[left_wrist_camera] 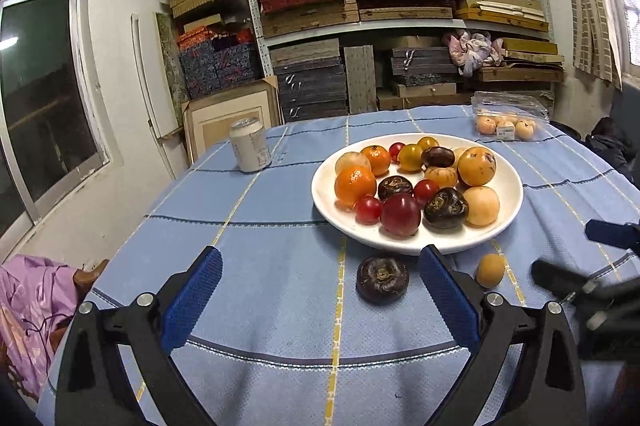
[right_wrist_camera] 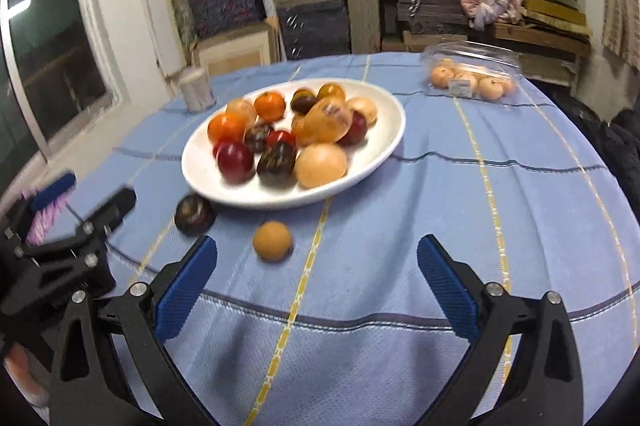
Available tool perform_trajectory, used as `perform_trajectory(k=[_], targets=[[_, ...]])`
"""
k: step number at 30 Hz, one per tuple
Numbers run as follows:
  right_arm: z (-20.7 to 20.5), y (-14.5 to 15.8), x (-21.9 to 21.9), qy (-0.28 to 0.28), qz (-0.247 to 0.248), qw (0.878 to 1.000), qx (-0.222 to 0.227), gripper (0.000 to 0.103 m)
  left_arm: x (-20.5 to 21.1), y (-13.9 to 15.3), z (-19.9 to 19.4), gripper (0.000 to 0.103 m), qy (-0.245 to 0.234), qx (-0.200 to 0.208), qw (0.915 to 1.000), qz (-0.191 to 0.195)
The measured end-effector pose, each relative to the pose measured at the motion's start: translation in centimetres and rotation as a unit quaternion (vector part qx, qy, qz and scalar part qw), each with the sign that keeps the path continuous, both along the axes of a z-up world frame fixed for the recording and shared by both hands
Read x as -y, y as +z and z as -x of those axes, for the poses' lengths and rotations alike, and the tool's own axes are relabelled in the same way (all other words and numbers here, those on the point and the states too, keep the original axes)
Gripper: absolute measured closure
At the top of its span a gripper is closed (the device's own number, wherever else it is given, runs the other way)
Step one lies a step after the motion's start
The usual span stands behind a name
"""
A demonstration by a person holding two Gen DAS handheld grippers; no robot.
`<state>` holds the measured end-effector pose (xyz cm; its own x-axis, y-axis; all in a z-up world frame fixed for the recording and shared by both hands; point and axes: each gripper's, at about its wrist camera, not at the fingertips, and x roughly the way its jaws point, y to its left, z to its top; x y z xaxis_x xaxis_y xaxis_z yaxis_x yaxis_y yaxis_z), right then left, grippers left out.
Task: Organize fruits
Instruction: 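Withdraw both open tools from the plate toward the last fruits, then grasp the small tan round fruit with the right tool while the left tool grasps the last dark brown fruit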
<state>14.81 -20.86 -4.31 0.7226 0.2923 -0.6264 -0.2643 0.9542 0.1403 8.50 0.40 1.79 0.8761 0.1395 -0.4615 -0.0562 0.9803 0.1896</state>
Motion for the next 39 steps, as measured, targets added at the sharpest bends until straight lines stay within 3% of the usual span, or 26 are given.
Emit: perform_trajectory(k=[4,11,15,18,21,29,31,32,33,35,38,39], targets=[[-0.5,-1.2,-1.7,0.011,0.043,0.999,-0.018,0.005,0.1,0.3,0.1,0.004,-0.008,0.005,1.0000,0.001],[-1.5,-1.3,-3.3,0.005,0.058,0.998,-0.030,0.005,-1.8,1.5,0.2,0.004,0.004,0.009,0.9993,0.037],[-1.4,-1.6,-4.2,0.014,0.088,0.996,-0.019,0.004,-4.1,2.1,0.1,0.004,0.027,0.009,0.9955,0.091],[-1.4,-1.4,-4.3,0.019,0.089,0.996,-0.015,0.005,-5.8,2.1,-0.1,0.004,0.036,-0.002,0.9885,0.147],[-1.7,-1.4,-4.5,0.024,0.096,0.995,-0.016,0.005,-6.6,1.9,-0.3,0.004,0.033,-0.015,0.9830,0.180],[-2.8,-1.4,-4.7,0.028,0.083,0.996,-0.020,0.005,-6.4,1.7,-0.2,0.004,0.031,-0.023,0.9833,0.178],[-3.3,-1.6,-4.7,0.030,0.080,0.996,-0.029,0.017,-6.2,1.6,-0.3,0.004,0.029,-0.026,0.9845,0.171],[-3.6,-1.8,-4.6,0.032,0.079,0.996,-0.035,0.033,-6.0,1.5,-0.4,0.004,0.028,-0.028,0.9850,0.168],[-4.2,-2.2,-4.6,0.034,0.077,0.995,-0.054,0.043,-5.9,1.4,-0.4,0.004,0.026,-0.031,0.9855,0.165],[-4.9,-2.7,-4.3,0.037,0.065,0.994,-0.078,0.048,-5.5,1.2,-0.6,0.004,0.024,-0.035,0.9866,0.157],[-4.8,-2.6,-3.8,0.031,0.056,0.995,-0.074,0.075,-5.0,0.9,-0.8,0.004,0.022,-0.040,0.9884,0.145],[-4.7,-2.5,-3.6,0.034,0.050,0.995,-0.075,0.075,-4.8,0.8,-0.9,0.004,0.020,-0.042,0.9889,0.141]])
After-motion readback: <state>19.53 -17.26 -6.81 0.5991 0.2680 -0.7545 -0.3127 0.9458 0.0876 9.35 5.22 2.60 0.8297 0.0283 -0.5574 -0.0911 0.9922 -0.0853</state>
